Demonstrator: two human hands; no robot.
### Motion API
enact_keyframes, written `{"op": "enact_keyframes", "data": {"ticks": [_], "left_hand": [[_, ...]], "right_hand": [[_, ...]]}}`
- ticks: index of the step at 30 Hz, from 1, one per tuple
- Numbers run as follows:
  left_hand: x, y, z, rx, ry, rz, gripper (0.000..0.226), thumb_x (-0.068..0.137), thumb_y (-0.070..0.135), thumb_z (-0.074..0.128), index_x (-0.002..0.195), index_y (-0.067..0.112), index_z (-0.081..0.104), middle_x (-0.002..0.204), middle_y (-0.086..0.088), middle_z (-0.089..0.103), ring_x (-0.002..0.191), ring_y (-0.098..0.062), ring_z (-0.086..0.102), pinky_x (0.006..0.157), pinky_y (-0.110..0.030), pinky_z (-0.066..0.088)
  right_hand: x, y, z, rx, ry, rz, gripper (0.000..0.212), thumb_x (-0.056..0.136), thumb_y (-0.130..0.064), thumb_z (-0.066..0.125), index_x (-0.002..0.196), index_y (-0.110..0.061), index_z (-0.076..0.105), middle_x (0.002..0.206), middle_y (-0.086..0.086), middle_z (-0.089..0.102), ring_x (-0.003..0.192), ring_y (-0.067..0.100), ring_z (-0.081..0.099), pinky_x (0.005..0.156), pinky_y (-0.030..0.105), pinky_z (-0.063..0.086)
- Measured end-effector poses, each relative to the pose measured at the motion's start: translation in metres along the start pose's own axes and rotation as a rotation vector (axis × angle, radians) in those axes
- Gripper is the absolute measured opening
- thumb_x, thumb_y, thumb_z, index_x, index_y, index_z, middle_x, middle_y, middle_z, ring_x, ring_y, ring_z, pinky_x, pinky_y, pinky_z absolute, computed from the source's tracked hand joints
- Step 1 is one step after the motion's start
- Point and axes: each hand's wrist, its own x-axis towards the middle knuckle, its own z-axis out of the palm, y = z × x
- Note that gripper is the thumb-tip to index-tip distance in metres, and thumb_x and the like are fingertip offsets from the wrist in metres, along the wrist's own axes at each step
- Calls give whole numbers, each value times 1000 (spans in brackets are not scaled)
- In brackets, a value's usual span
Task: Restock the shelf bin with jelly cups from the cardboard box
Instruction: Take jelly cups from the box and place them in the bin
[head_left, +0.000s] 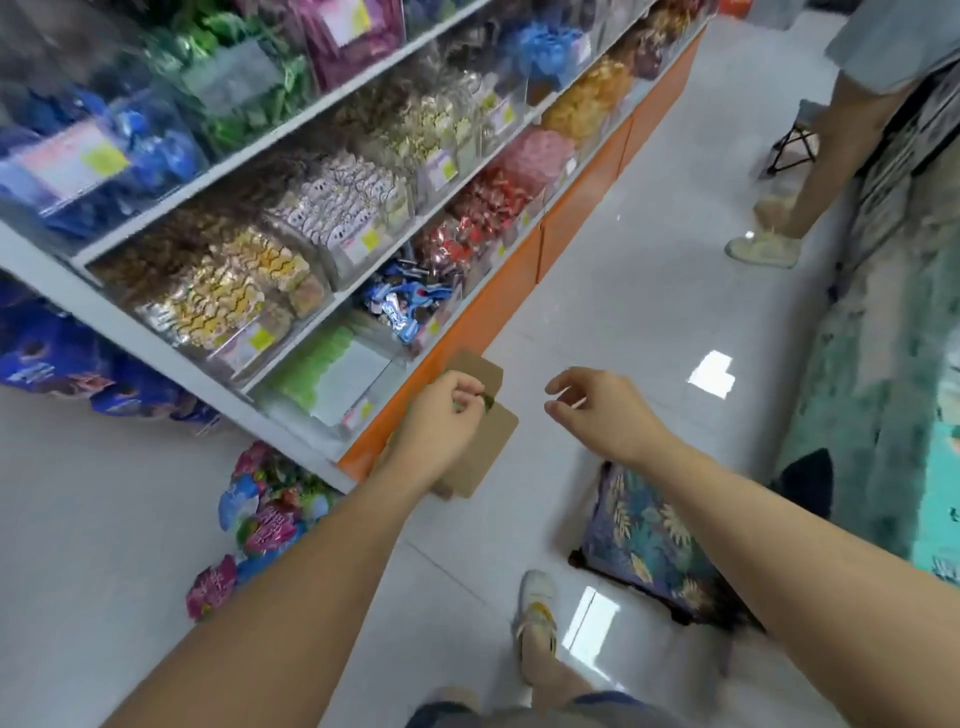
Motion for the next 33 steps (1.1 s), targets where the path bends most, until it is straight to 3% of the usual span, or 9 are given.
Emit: {"op": "enact_keyframes", "data": {"ticks": [4,7,12,15,22,25,28,31,33], "left_hand": [[63,26,-7,-32,0,-21,14,95,17,46,104,22,55,83,10,55,57,1,44,43,-9,33],[107,36,-13,-38,-3,-41,13,95,18,46,102,23,56,91,8,59,55,0,44,48,-14,33],[185,34,-21,-58,-7,-81,11,96,20,48,102,26,55,98,6,61,80,-7,58,61,-18,40],[226,28,-25,-44,-12,-110,13,95,20,48,103,27,55,101,8,61,84,-6,58,60,-12,38],[285,28,-49,-38,31,-210,11,97,23,48,105,26,55,100,12,56,91,-6,54,64,-15,39],[301,17,-60,-24,105,-252,7,96,24,51,100,29,54,101,13,57,89,-5,54,75,-21,42],[308,4,-65,-79,233,-342,4,95,26,53,98,28,56,99,11,59,82,-5,57,80,-27,46],[313,-6,-64,-91,330,-453,12,95,22,53,106,22,58,98,9,57,90,-12,56,81,-27,46],[315,-16,-54,-87,410,-512,7,95,22,53,100,24,57,93,8,59,87,-15,59,77,-28,47]], "right_hand": [[75,-8,-31,-18,-35,-18,19,90,-26,56,107,-21,62,87,-9,61,87,14,56,81,31,47],[127,-18,-42,-34,-71,-48,18,89,-24,56,106,-21,62,88,-8,61,83,13,54,76,27,45],[204,-30,-49,-54,-134,-80,18,90,-24,56,107,-21,61,92,-7,62,82,13,55,78,30,48],[247,-37,-53,-68,-163,-80,20,91,-25,55,109,-19,61,95,-4,64,84,13,55,79,28,46],[334,-65,-67,-146,-256,-153,21,91,-25,54,109,-17,61,100,1,66,84,17,57,78,29,46],[372,-82,-60,-193,-335,-223,16,92,-21,54,104,-13,60,96,7,68,82,24,61,74,33,49],[405,-97,-42,-269,-438,-340,16,90,-19,55,103,-17,64,96,5,68,81,21,62,70,24,46],[431,-104,-22,-347,-573,-445,9,91,-25,56,91,-25,65,86,-4,65,71,10,56,60,15,38],[445,-106,-10,-374,-666,-495,16,91,-24,54,101,-22,66,96,-3,68,84,14,61,70,19,43]]}}
